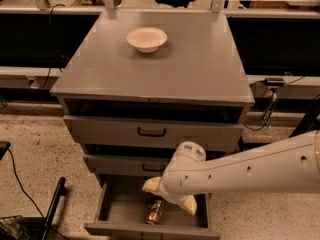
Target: Pick orange can from bottom drawer and place on counter
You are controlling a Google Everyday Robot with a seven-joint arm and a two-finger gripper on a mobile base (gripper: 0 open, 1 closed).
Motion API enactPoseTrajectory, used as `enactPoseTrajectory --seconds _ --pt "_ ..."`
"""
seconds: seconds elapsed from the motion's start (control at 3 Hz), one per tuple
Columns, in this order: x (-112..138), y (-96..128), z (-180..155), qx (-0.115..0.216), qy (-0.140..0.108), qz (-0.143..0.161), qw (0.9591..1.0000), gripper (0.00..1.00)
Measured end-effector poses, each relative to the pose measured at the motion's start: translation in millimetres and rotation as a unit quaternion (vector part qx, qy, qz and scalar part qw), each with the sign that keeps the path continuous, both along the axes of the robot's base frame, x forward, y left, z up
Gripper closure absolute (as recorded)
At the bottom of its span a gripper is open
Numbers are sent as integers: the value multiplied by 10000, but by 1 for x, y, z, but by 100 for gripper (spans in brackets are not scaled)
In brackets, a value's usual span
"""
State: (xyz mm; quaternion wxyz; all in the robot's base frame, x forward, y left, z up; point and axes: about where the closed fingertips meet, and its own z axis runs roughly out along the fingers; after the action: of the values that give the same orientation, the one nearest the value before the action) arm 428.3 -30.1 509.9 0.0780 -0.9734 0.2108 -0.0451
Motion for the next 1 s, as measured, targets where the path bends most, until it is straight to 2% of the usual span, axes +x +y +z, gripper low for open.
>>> enactPoseTrajectory --seconds 0.33,0.67,1.0 --pt "14 9 -7 141 -303 276 9991 0" --pt "14 8 -6 122 -304 278 9991 0" --pt "21 18 -22 83 -317 407 9986 0"
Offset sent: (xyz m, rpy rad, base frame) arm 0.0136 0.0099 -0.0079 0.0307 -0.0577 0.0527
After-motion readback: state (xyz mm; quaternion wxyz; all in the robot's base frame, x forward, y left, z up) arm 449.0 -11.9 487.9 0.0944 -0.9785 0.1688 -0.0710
